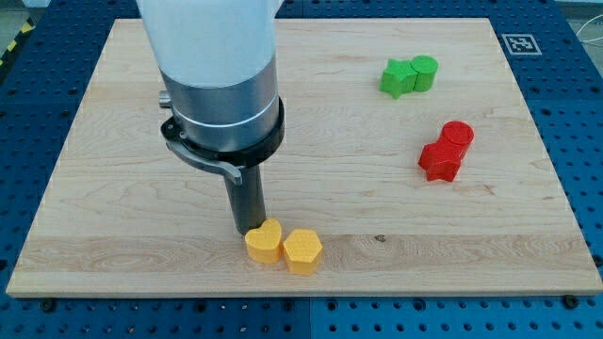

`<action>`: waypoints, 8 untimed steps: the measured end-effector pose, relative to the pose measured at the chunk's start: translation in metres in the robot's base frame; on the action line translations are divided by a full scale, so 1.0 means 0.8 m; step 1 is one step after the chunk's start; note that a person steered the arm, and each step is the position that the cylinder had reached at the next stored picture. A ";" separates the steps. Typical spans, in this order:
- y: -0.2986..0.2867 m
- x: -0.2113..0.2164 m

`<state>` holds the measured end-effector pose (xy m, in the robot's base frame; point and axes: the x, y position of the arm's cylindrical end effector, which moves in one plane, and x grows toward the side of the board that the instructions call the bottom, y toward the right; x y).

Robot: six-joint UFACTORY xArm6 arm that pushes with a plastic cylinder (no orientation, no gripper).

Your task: Move blue triangle towards bottom center

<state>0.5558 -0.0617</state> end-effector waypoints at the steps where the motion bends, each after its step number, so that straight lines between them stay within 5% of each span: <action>1: -0.039 -0.033; 5: -0.247 -0.190; 6: -0.247 -0.241; 8: -0.169 -0.261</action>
<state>0.3472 -0.1971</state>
